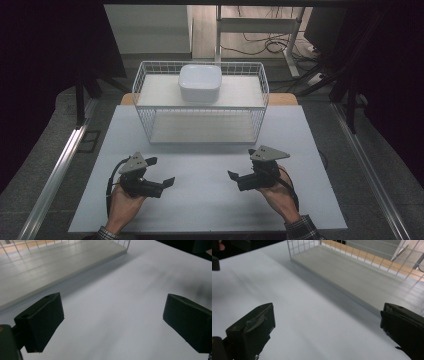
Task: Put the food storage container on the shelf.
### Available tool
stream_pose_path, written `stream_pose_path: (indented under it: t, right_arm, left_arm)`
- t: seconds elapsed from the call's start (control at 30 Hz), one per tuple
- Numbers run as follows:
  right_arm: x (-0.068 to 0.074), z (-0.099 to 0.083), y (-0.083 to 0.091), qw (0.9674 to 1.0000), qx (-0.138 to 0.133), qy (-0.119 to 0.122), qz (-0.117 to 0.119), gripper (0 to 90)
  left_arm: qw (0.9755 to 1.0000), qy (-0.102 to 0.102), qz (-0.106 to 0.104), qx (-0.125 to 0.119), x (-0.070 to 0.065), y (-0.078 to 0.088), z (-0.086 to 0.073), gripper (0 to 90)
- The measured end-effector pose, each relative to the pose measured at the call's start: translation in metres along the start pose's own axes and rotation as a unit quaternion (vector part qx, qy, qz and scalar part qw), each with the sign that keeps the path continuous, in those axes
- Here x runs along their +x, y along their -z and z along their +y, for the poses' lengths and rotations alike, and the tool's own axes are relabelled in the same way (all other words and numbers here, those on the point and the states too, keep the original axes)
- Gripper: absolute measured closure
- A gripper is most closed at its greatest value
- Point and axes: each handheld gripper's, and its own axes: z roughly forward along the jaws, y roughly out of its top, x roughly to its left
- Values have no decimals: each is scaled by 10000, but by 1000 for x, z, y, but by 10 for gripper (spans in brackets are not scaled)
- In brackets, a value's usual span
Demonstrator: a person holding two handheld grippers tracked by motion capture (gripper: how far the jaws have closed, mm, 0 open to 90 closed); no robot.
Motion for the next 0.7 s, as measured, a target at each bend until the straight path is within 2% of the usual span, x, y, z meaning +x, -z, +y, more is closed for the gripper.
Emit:
stream_pose_path:
  t: [0.03, 0.2, 0.33, 0.37, 0.4, 0.43, 0.47, 0.53, 0.7]
  right_arm:
    - [1, -8, 2, 10000, 27, -14, -14, 0]
    - [2, -24, 6, 10000, 69, -6, -56, 0]
    - [3, -39, 3, 9999, 151, 22, -52, 0]
    - [3, -46, -1, 9996, 282, 52, -68, 0]
    - [3, -46, -1, 9996, 282, 52, -68, 0]
    - [3, -53, -6, 9988, 472, 86, -72, 0]
    - [2, -56, -9, 9985, 531, 95, -72, 0]
    - [2, -59, -12, 9977, 669, 81, -63, 0]
    - [1, -58, -12, 9976, 666, 126, -117, 0]
  left_arm:
    - [10000, -8, 14, 23, -1, 1, -3, 32]
    - [9995, -40, 153, 284, 0, 0, -21, 28]
    - [9979, -89, 310, 568, 2, -4, -34, 28]
    - [9976, -74, 309, 609, 2, -5, -36, 28]
    - [9972, -65, 303, 679, 2, -7, -38, 28]
    - [9961, -83, 311, 823, 2, -12, -41, 27]
    - [9961, -83, 311, 823, 2, -12, -41, 27]
    - [9944, -129, 317, 1001, 1, -18, -43, 24]
    - [9948, -146, 331, 955, 0, -18, -42, 22]
